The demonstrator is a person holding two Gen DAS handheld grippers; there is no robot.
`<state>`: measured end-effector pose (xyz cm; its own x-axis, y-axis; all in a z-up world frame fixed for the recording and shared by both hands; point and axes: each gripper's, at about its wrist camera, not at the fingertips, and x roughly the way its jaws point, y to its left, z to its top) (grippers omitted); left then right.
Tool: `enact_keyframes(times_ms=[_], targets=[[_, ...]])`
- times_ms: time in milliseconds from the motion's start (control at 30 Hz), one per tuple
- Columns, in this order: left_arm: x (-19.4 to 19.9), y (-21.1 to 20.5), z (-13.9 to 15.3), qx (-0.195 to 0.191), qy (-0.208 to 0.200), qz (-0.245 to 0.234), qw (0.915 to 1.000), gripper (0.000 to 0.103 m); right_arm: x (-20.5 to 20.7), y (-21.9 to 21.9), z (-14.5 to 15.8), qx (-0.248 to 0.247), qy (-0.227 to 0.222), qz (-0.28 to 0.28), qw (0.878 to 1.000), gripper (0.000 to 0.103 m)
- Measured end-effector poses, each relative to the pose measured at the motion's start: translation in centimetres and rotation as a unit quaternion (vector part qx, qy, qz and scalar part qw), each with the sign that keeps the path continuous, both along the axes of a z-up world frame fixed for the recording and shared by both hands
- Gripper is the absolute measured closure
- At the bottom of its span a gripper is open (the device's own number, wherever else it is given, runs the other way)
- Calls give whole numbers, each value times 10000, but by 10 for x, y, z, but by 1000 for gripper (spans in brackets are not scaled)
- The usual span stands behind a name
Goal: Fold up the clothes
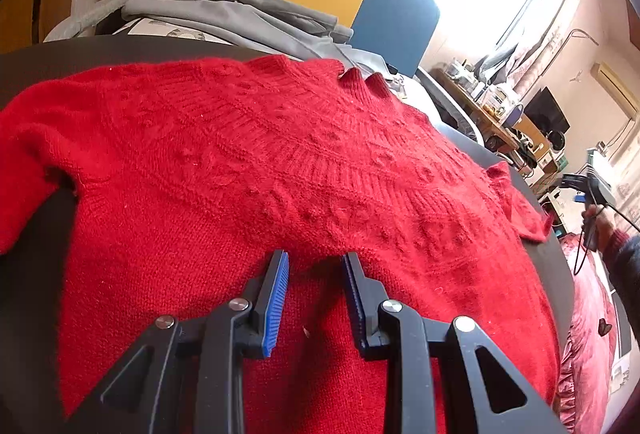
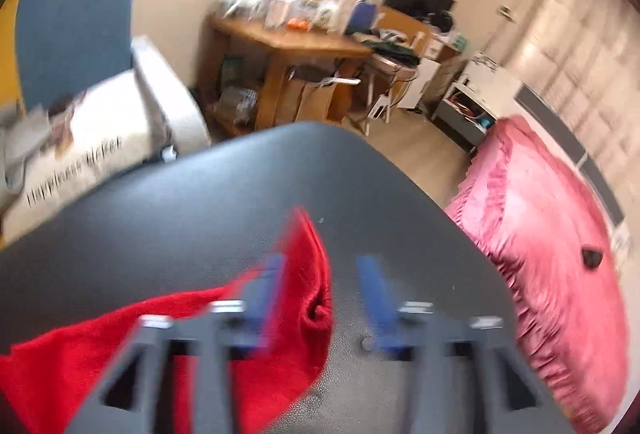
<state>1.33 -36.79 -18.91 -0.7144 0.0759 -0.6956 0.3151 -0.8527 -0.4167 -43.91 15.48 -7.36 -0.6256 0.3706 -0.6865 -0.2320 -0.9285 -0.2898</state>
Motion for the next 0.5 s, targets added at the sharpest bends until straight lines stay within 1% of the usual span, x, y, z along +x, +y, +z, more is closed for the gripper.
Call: enact_keyframes(times_ms=[33,100,167,233,267,333,367,433,500], targets=[[0,1,0,-18,-7,0,10000,76,8,4,3,-39,150,-60,9999,33],[-2,-1,1,-35,-14,-20,10000,76,33,-3,11,-111,392,244,9989,33],[-6,-5,0,-28,-15,-54,10000,76,71,-29,8,-461,189,981,9939,33],[-3,-5,5,-43,-100,37,9999,75,109,-54,5,-809,-16,1712,9819,33],[-2,-5,7,-51,-144,84,9998,75,128,-67,3,-980,-118,2073,9733,33],[1,-5,13,-67,-230,178,9996,74,165,-92,0,-1318,-322,2784,9508,33],[8,-3,18,-71,-171,191,9996,74,184,-105,-2,-1483,-423,3132,9371,33],[24,3,24,-127,-125,158,9997,74,236,-143,-19,-1577,-792,3863,9053,33],[41,12,24,-234,-166,63,9996,74,274,-171,-38,-1615,-1076,4318,8809,33]])
